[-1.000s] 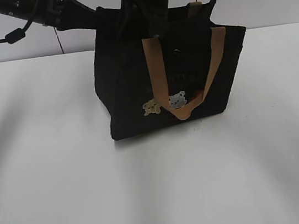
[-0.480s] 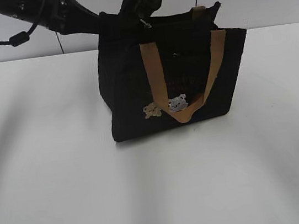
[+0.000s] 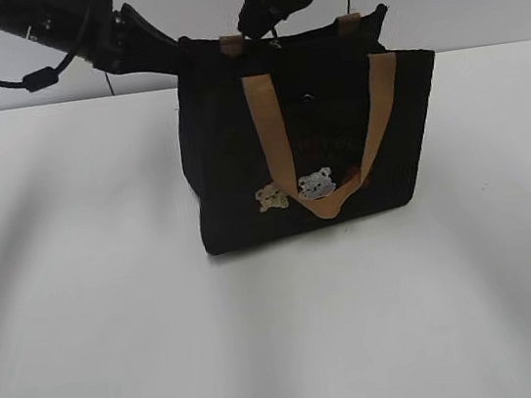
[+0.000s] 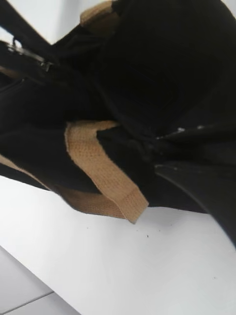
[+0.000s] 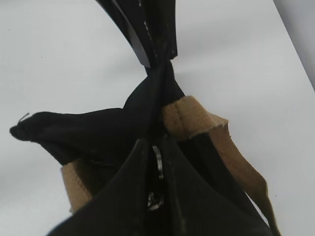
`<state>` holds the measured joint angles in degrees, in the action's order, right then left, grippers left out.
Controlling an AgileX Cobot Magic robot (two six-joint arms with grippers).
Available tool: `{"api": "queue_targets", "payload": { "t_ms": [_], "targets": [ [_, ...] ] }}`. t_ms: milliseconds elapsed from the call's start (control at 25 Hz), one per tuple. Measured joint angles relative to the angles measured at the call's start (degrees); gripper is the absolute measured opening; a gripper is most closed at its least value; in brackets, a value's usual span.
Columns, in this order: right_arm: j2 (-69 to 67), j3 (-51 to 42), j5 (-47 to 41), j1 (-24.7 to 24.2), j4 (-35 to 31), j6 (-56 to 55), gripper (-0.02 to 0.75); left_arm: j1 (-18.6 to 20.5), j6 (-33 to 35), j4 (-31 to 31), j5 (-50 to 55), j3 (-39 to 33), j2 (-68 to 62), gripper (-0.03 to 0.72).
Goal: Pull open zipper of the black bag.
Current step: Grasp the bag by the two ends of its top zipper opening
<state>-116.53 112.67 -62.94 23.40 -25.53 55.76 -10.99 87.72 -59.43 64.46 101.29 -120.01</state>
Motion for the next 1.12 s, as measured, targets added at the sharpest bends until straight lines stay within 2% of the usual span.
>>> {"api": "queue_targets", "payload": {
  "t_ms": [360,720,1000,1120],
  "targets": [
    [0.6,-0.1,-3.6,-5.6,-0.7,-0.2,0.020,-0.4,-0.1,0.4,-0.7,0.1,-0.6,0.050],
    [1.1,-0.1,-6.2,-12.1,3.0,-0.2,0.013,-0.3,-0.1,3.7,-1.8,0.1,-1.0,0.049],
    [1.8,-0.1,-6.2,-12.7,2.5,-0.2,-0.012,-0.3,-0.1,4.0,-3.3,0.1,-1.3,0.049],
    [1.8,-0.1,-6.3,-12.7,1.4,-0.1,0.017,-0.4,-0.2,3.6,-3.7,0.1,-1.3,0.049]
  ]
}}
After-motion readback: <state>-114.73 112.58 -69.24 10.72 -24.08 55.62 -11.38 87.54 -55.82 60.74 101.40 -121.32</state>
